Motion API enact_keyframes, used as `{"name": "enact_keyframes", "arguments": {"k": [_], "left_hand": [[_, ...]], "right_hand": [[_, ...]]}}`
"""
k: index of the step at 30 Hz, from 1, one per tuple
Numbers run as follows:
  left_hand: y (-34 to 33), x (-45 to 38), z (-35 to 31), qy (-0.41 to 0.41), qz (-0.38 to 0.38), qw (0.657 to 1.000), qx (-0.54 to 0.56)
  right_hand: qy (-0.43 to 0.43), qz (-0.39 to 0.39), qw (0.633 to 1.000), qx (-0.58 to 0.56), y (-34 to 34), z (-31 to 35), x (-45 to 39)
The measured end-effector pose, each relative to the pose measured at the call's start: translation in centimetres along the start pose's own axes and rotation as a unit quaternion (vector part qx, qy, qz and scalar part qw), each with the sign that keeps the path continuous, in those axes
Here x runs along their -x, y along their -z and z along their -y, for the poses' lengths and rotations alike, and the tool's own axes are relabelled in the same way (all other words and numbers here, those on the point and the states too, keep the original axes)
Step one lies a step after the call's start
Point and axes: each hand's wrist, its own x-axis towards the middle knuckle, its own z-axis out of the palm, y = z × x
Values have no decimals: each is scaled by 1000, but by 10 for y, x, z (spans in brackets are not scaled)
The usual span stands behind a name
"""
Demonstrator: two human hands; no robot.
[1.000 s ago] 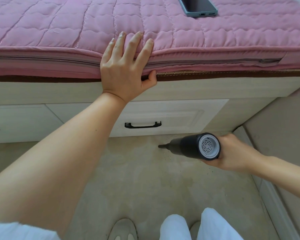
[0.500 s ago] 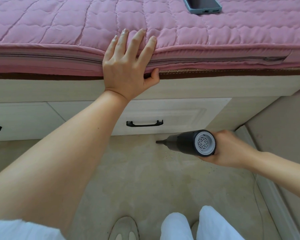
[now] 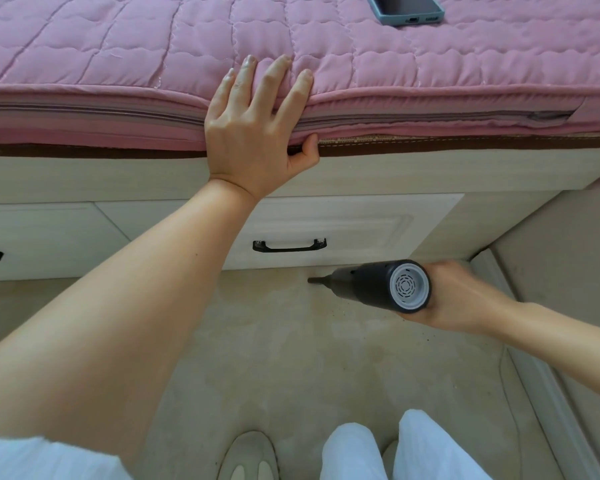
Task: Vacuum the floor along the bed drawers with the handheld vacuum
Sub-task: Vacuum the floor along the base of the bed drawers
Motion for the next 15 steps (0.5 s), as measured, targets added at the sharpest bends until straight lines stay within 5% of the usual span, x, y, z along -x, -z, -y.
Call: {"name": "enact_keyframes", "arguments": {"k": [15], "left_hand": [[12, -4, -5, 26, 32, 999, 25]], "right_hand": [[9, 19, 1000, -13, 11, 0, 31]]}}
